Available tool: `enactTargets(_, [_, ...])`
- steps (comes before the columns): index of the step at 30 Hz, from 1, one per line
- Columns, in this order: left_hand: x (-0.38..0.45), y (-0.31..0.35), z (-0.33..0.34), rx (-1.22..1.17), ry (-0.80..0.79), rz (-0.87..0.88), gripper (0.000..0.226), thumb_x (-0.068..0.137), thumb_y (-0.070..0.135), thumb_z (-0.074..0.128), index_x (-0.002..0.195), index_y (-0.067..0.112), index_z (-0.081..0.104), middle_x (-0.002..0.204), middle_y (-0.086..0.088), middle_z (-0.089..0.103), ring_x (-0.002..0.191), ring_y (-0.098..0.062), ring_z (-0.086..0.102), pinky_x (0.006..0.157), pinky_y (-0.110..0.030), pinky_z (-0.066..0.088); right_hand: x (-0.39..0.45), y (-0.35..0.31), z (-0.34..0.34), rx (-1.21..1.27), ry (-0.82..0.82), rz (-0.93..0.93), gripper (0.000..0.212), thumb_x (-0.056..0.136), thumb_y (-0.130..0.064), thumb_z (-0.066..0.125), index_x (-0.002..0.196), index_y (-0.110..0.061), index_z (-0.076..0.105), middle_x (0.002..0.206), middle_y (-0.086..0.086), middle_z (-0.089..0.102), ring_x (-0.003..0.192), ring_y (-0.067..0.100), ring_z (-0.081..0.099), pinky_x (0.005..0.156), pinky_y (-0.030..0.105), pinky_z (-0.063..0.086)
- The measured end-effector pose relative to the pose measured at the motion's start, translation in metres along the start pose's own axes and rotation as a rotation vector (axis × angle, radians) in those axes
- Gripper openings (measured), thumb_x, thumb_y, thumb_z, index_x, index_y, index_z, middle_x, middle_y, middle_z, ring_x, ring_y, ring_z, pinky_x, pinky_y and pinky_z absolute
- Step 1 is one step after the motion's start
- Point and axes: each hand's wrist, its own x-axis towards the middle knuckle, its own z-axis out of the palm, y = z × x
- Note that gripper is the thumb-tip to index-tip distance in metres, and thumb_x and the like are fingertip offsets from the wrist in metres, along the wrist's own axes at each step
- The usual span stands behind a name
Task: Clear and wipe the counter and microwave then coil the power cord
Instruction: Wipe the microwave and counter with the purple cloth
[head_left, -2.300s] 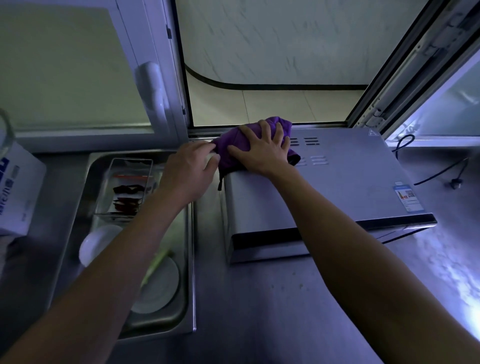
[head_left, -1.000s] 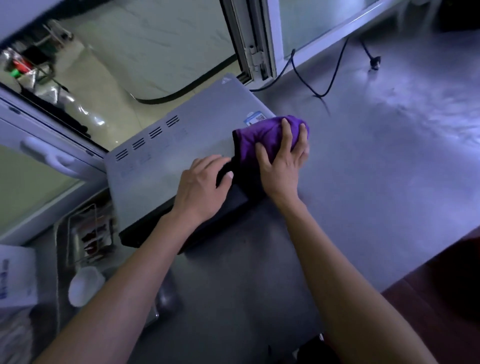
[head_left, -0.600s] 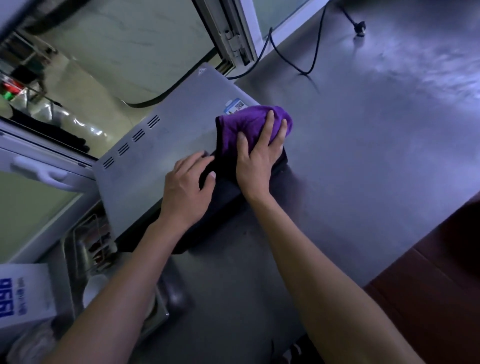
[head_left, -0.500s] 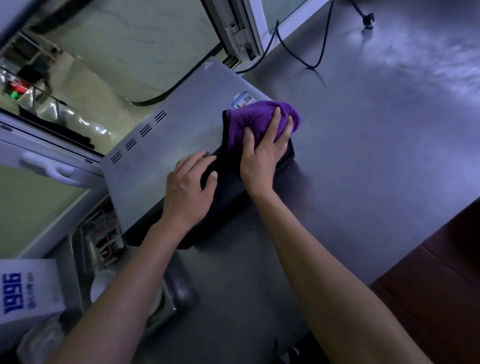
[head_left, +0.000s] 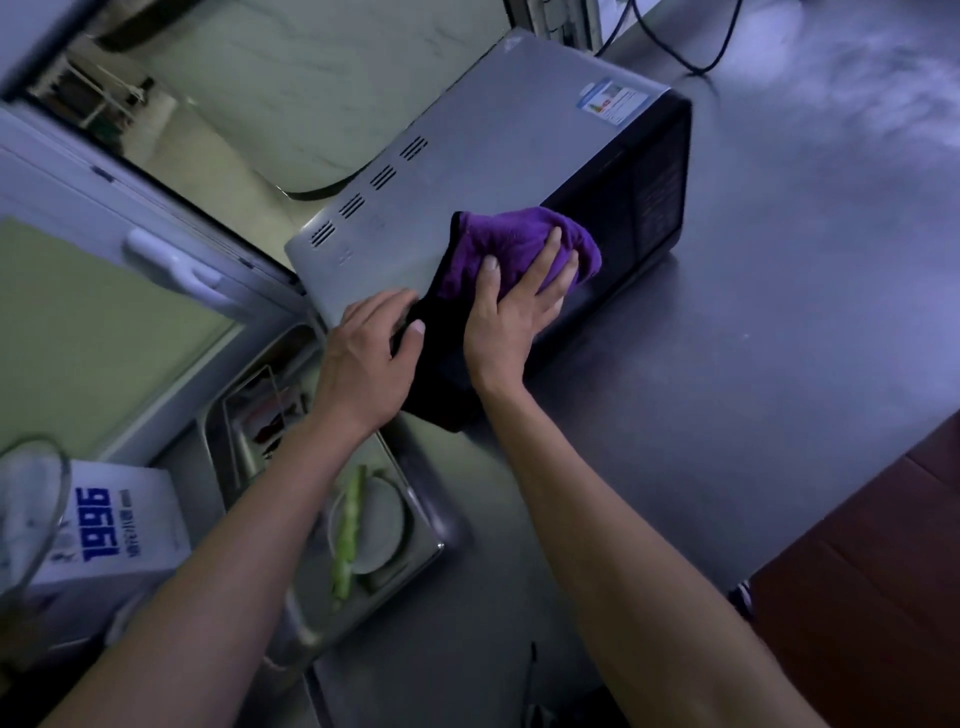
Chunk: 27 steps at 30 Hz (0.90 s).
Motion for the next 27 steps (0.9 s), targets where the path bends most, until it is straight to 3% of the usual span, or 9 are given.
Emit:
enactTargets(5, [-0.019, -0.026, -0.012, -0.047, 0.02, 0.025, 0.041, 0.102, 0.029, 0.049, 0.139, 0.011, 0.054, 0.138, -0.007, 0.058, 0.127, -0.021, 0.051, 0.107, -0.034, 0.039, -0.053, 0.021, 0.025, 0.054, 0.011, 0.041, 0.071, 0.097, -0.053, 0.047, 0.156, -0.043, 0.008, 0.164, -0.015, -0.004, 0.148, 0.029, 0.009, 0.111, 0.037, 0.01])
enactTargets(8, [-0.031, -0.039, -0.016, -0.05, 0.013, 0.052, 0.041, 0.103, 0.03, 0.048, 0.139, 0.011, 0.054, 0.137, -0.009, 0.058, 0.125, -0.023, 0.052, 0.106, -0.038, 0.043, -0.089, 0.033, 0.039, 0.063, -0.006, 0.063, 0.071, 0.095, -0.059, 0.045, 0.154, -0.047, 0.008, 0.162, -0.018, -0.004, 0.147, 0.031, 0.012, 0.109, 0.035, 0.01])
enactTargets(12, [-0.042, -0.049, -0.017, -0.008, -0.022, 0.087, 0.04, 0.103, 0.029, 0.048, 0.137, 0.009, 0.055, 0.135, -0.009, 0.058, 0.125, -0.026, 0.051, 0.106, -0.04, 0.042, -0.135, 0.051, 0.055, 0.075, -0.045, 0.132, 0.072, 0.091, -0.065, 0.039, 0.153, -0.05, 0.005, 0.162, -0.021, -0.007, 0.148, 0.028, 0.01, 0.11, 0.038, 0.013])
enactTargets(17, [-0.042, -0.051, -0.016, 0.124, -0.088, 0.216, 0.045, 0.103, 0.032, 0.044, 0.142, 0.011, 0.05, 0.144, -0.008, 0.051, 0.134, -0.024, 0.044, 0.112, -0.046, 0.036, -0.165, 0.07, 0.063, 0.065, -0.103, 0.166, 0.072, 0.096, -0.057, 0.041, 0.155, -0.047, 0.001, 0.163, -0.018, -0.014, 0.15, 0.021, 0.0, 0.119, 0.043, 0.009])
enactTargets(21, [-0.029, -0.037, -0.005, 0.196, -0.116, 0.276, 0.053, 0.102, 0.041, 0.038, 0.147, 0.013, 0.045, 0.151, -0.009, 0.044, 0.14, -0.024, 0.037, 0.115, -0.048, 0.033, -0.155, 0.069, 0.055, 0.061, -0.153, 0.18, 0.074, 0.098, -0.055, 0.044, 0.154, -0.047, -0.004, 0.161, -0.02, -0.019, 0.15, 0.017, -0.005, 0.11, 0.036, 0.008])
enactTargets(24, [-0.019, -0.021, 0.006, 0.202, -0.098, 0.258, 0.055, 0.101, 0.042, 0.039, 0.148, 0.014, 0.043, 0.153, -0.008, 0.041, 0.142, -0.024, 0.034, 0.115, -0.049, 0.032, -0.127, 0.067, 0.044, 0.062, -0.158, 0.228, 0.073, 0.099, -0.057, 0.043, 0.153, -0.049, -0.006, 0.161, -0.02, -0.019, 0.151, 0.023, -0.006, 0.118, 0.047, 0.012])
enactTargets(27, [-0.011, -0.009, 0.013, 0.203, -0.081, 0.249, 0.054, 0.102, 0.04, 0.043, 0.149, 0.014, 0.041, 0.155, -0.008, 0.039, 0.143, -0.024, 0.033, 0.114, -0.05, 0.033, -0.09, 0.059, 0.029, 0.047, -0.113, 0.238, 0.072, 0.098, -0.059, 0.041, 0.153, -0.049, -0.004, 0.162, -0.02, -0.017, 0.151, 0.025, -0.001, 0.115, 0.054, 0.02])
